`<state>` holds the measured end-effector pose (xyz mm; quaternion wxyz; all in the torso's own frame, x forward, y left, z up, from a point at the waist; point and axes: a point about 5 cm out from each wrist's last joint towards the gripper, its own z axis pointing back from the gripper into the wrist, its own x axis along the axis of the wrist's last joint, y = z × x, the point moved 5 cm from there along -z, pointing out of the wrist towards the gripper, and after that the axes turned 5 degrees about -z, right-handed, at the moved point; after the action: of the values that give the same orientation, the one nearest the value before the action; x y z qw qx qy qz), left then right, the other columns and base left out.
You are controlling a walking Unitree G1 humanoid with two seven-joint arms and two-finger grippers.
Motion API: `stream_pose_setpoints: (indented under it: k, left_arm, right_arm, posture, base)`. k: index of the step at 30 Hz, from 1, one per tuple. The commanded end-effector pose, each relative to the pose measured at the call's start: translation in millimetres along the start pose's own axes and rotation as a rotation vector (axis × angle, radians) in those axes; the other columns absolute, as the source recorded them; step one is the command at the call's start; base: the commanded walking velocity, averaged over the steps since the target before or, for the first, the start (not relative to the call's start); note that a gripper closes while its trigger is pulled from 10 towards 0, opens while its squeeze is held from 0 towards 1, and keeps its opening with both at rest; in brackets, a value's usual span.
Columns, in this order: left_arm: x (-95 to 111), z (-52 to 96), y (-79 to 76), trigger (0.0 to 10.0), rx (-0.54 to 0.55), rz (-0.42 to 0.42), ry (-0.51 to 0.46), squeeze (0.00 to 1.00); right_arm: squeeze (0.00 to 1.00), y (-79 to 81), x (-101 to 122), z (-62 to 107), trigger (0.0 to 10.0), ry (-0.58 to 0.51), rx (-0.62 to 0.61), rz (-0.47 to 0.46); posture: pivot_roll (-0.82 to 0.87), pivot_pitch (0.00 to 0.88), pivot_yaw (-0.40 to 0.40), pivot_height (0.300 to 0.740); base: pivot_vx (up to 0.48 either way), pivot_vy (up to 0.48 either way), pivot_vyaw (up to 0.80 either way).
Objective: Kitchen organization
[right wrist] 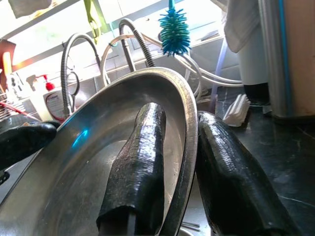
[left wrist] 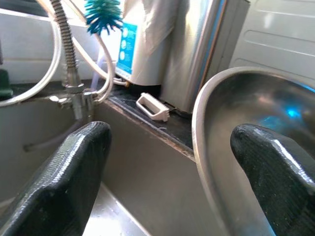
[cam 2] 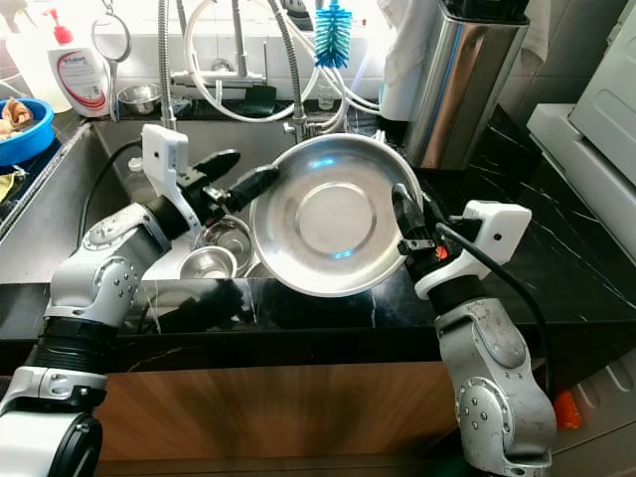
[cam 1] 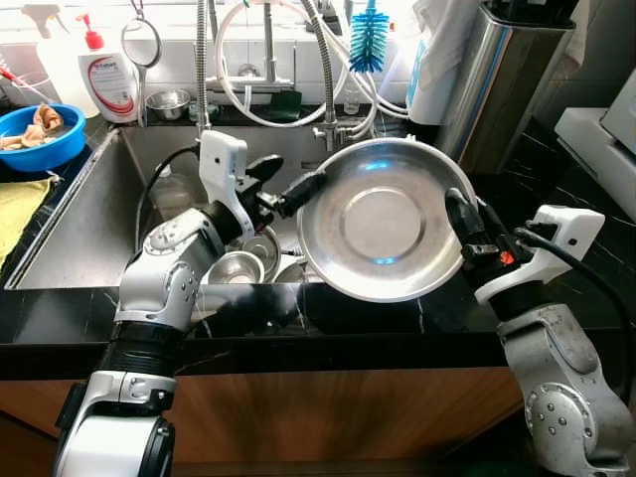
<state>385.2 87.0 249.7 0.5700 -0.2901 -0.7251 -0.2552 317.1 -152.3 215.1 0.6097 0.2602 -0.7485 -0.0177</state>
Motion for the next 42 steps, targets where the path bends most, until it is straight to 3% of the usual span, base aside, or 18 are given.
stream_pose_setpoints:
  k: [1,13,14,15,16,17,42]
  left_arm:
    - [1.2,0.2,-7.0,10.0,-0.036,-0.038,0.022,0.0]
    - [-4.6,2.4,-18.3,9.7,-0.096,-0.092,0.063,0.0]
    - [-4.5,2.4,-18.4,7.3,-0.095,-0.092,0.063,0.0]
    - [-4.2,2.4,-18.3,2.9,-0.093,-0.092,0.061,0.0]
    - [-4.0,2.2,-17.8,0.4,-0.089,-0.092,0.06,0.0]
    - [-3.6,1.9,-17.2,0.0,-0.085,-0.096,0.06,0.0]
    - [-4.3,1.4,-20.4,0.0,-0.098,-0.124,0.067,0.0]
  right_arm:
    - [0.0,7.2,9.4,1.4,10.0,-0.031,0.036,0.009]
    - [0.0,9.6,9.0,1.3,10.0,-0.027,0.051,0.008]
    - [0.0,9.8,9.0,1.4,10.0,-0.027,0.052,0.008]
    - [0.0,10.0,8.9,1.4,10.0,-0.026,0.053,0.009]
    - [0.0,10.1,8.8,1.5,10.0,-0.025,0.053,0.009]
    - [0.0,10.2,8.9,1.5,10.0,-0.024,0.054,0.009]
    - [0.0,12.2,7.6,0.1,10.0,-0.01,0.058,0.029]
  posture:
    - [0.0,0.037,-0.042,0.74]
    - [0.0,0.041,-0.043,0.74]
    - [0.0,0.041,-0.043,0.74]
    - [0.0,0.041,-0.043,0.74]
    - [0.0,0.041,-0.043,0.74]
    - [0.0,0.042,-0.044,0.74]
    - [0.0,0.047,-0.043,0.74]
  base:
    - [0.0,0.0,0.0]
    - [0.0,0.0,0.0]
    - [0.0,0.0,0.0]
    - [0.0,0.0,0.0]
    - [0.0,0.0,0.0]
    - [0.0,0.0,0.0]
    - [0.0,0.0,0.0]
